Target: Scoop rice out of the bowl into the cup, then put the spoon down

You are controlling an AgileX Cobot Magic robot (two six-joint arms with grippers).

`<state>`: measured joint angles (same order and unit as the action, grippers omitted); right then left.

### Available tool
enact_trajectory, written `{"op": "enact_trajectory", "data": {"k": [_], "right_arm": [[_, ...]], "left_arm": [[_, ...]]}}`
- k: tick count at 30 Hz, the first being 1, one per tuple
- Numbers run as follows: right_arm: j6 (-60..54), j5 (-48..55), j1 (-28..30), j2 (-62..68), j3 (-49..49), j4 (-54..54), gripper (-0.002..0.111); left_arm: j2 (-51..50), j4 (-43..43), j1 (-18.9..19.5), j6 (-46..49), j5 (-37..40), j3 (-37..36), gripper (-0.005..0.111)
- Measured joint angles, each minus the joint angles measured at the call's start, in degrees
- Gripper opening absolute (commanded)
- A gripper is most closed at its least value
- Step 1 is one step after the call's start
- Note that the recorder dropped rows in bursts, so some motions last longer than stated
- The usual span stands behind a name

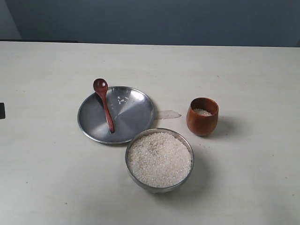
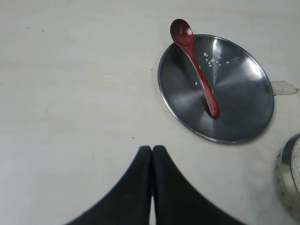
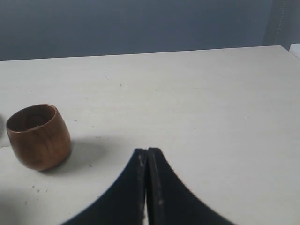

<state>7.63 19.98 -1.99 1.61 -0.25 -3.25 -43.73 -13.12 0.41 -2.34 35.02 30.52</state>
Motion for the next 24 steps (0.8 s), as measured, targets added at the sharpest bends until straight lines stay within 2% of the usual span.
{"op": "enact_trajectory", "data": {"k": [24], "right_arm": [[-5.0, 0.0, 0.0, 0.0, 0.0, 2.3, 0.000]], "left_arm": [[0.0, 0.0, 0.0, 0.0, 0.0, 0.0, 0.000]]}}
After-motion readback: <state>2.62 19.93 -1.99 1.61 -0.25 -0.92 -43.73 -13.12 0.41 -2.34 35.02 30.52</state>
